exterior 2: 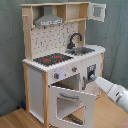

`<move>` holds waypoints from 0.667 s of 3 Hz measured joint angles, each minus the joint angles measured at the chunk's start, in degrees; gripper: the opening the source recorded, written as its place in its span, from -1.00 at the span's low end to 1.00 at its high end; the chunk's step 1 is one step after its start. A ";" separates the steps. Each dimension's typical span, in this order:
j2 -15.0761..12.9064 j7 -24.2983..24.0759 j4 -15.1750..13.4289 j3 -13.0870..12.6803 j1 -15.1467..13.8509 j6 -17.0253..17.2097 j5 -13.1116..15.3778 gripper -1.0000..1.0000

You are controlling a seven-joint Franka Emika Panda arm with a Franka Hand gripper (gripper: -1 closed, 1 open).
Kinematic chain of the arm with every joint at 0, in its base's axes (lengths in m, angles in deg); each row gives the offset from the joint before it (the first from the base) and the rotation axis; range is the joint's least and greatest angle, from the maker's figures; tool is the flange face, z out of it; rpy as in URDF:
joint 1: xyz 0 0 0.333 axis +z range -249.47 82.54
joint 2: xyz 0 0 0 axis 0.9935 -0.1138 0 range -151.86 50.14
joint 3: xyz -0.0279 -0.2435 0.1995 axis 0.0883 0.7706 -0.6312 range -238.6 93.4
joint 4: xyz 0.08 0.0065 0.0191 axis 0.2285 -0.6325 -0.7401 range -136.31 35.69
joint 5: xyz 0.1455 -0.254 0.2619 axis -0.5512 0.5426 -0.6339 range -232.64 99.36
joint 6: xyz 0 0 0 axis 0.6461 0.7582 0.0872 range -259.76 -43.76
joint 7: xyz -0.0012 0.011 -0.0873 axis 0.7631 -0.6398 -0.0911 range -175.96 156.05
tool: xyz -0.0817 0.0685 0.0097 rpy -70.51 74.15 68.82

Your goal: Play with the kitchen

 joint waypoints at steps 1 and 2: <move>0.03 -3.38 3.52 -1.09 -2.93 -0.26 0.11 1.00; 0.06 -8.45 8.34 -2.62 -6.83 -0.36 0.16 1.00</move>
